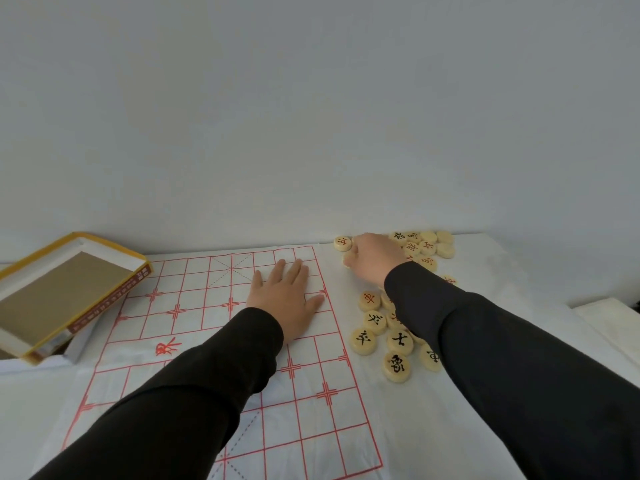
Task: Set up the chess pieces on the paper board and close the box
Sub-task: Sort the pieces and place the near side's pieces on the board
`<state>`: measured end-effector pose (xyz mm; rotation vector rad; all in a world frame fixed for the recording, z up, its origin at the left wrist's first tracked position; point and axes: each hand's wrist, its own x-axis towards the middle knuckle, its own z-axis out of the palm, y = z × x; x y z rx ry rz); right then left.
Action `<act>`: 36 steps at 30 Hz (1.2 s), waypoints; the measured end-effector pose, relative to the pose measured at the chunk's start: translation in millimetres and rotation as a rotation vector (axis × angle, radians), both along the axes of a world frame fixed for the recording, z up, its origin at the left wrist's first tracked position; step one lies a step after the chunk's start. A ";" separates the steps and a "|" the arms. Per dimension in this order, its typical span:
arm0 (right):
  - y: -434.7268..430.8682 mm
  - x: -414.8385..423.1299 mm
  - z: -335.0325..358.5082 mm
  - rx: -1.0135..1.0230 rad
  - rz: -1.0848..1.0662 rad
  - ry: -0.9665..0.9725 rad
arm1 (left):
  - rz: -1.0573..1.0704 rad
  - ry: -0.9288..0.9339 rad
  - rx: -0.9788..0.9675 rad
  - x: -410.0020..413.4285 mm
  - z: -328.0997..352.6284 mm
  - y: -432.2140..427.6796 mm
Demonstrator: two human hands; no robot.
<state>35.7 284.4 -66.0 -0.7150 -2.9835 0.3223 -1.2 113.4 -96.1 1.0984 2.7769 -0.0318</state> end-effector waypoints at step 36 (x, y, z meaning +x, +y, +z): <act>1.8 49.6 19.1 -0.145 0.174 0.019 | -0.001 0.043 0.229 4.6 -5.8 -4.3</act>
